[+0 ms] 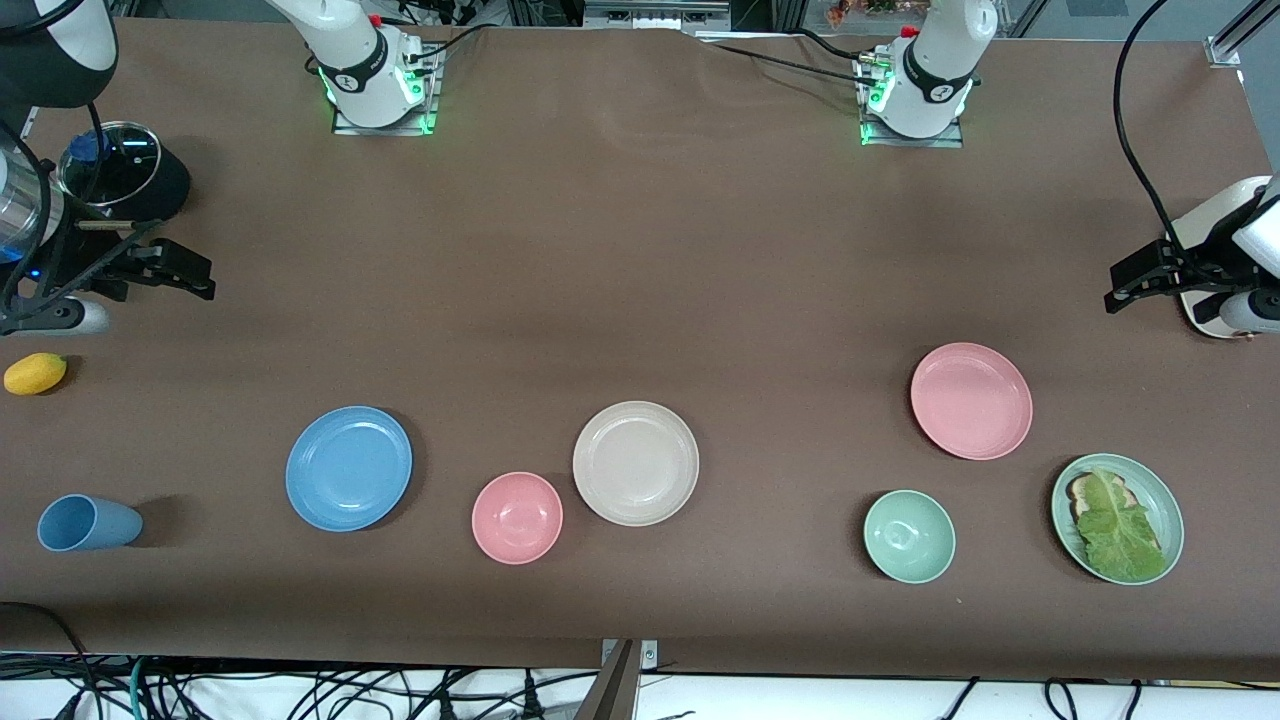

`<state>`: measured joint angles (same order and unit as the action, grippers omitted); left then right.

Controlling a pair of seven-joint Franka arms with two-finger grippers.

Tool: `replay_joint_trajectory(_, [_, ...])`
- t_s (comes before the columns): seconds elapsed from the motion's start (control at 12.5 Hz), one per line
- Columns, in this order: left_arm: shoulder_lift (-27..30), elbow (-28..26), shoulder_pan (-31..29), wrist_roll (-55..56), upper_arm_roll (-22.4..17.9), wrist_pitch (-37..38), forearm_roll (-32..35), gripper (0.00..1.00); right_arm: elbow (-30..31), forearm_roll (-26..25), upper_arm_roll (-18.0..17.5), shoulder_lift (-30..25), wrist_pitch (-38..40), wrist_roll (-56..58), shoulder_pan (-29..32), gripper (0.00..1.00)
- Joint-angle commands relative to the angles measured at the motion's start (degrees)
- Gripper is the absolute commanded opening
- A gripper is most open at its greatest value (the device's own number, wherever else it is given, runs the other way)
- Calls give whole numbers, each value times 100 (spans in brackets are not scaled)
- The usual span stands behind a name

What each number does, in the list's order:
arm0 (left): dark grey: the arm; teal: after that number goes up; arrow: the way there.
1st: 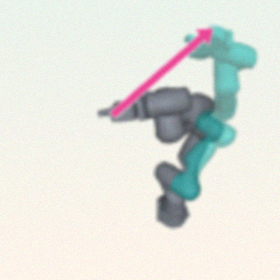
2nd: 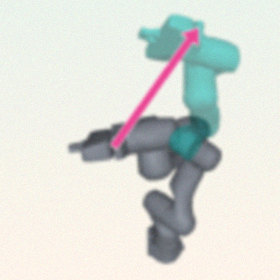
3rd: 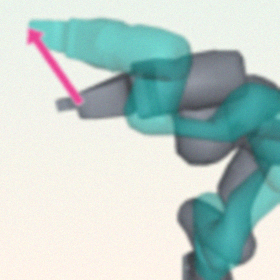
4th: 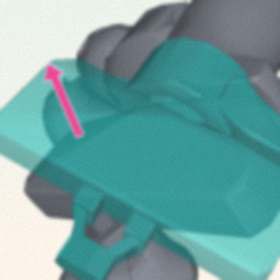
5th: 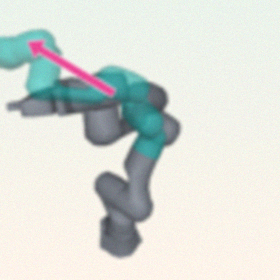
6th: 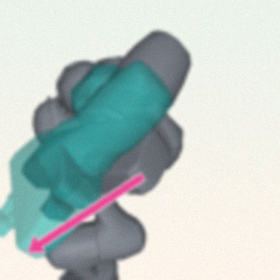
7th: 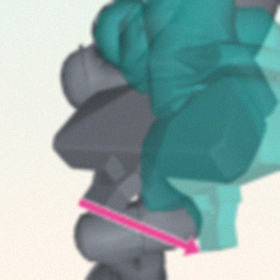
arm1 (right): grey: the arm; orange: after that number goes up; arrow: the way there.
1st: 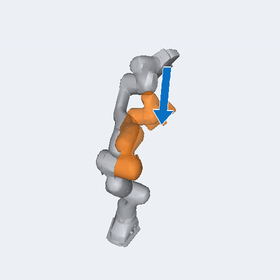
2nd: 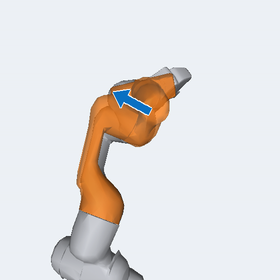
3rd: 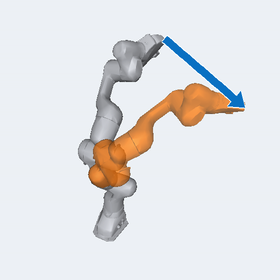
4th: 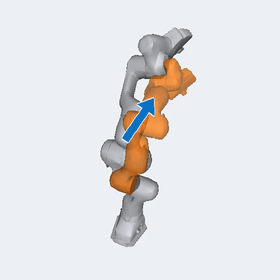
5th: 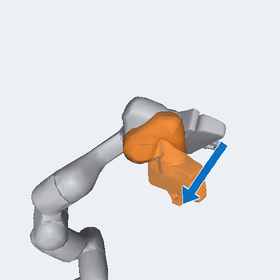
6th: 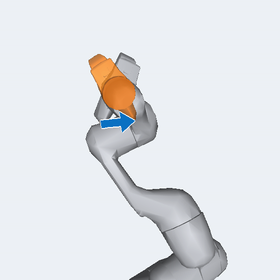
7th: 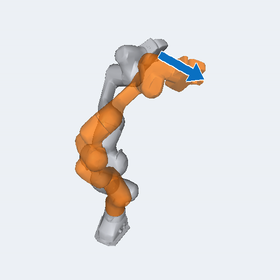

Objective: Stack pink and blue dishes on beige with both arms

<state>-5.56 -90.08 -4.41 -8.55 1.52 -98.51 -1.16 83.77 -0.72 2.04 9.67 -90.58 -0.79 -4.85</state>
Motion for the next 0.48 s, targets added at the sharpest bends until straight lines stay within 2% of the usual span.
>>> replay_joint_trajectory(0.0, [-156,140,-16,-59,15,-81,2,100,-80,-7,7,-18,41,-44,-7,100])
replay_joint_trajectory(0.4, [-164,140,-16,11,23,-423,186,100,-62,-7,51,-18,75,-44,19,100])
